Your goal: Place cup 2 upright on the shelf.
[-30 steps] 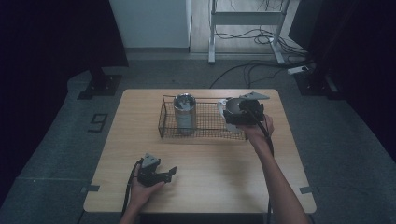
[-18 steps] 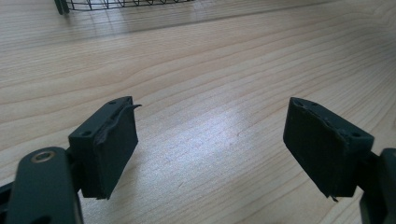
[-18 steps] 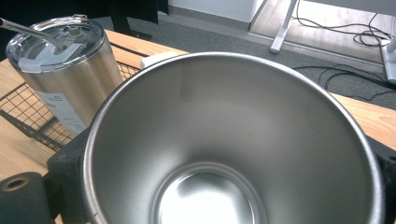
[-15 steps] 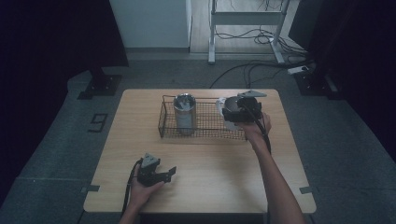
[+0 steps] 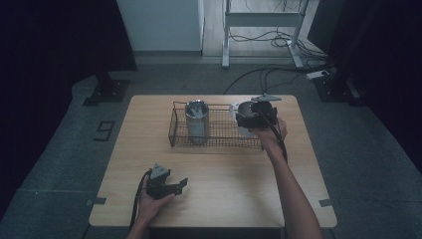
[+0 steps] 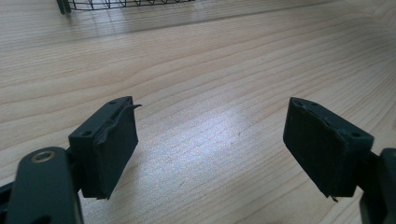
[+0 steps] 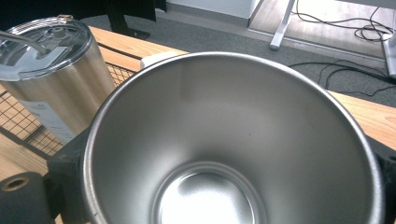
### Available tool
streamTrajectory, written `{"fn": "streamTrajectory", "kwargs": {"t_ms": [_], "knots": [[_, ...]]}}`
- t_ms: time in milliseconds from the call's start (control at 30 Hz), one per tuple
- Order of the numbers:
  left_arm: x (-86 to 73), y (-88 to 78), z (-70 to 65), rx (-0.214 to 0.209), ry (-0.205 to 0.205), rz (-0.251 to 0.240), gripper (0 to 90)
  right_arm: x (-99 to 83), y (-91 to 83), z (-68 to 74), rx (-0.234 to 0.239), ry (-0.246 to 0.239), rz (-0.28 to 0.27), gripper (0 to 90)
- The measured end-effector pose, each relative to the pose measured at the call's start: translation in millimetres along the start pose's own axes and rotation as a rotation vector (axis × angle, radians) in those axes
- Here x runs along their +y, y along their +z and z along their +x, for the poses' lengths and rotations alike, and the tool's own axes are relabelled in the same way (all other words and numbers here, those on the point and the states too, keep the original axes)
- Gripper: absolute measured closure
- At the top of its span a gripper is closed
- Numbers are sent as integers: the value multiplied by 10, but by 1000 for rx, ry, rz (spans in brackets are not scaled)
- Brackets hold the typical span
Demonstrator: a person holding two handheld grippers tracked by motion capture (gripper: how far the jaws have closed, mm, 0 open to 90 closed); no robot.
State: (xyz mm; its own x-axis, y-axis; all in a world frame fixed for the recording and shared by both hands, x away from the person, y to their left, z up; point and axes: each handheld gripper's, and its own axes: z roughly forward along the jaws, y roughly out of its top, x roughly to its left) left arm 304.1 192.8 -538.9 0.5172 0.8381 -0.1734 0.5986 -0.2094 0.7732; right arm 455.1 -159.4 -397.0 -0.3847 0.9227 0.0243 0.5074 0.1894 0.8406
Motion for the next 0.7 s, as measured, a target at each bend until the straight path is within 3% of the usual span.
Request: {"fn": "streamTrajectory", "kwargs": {"t_ms": [700], "knots": [[-3,-1,22,4,-2,4,179,-57,270,-79,-2,9,20,64]]}}
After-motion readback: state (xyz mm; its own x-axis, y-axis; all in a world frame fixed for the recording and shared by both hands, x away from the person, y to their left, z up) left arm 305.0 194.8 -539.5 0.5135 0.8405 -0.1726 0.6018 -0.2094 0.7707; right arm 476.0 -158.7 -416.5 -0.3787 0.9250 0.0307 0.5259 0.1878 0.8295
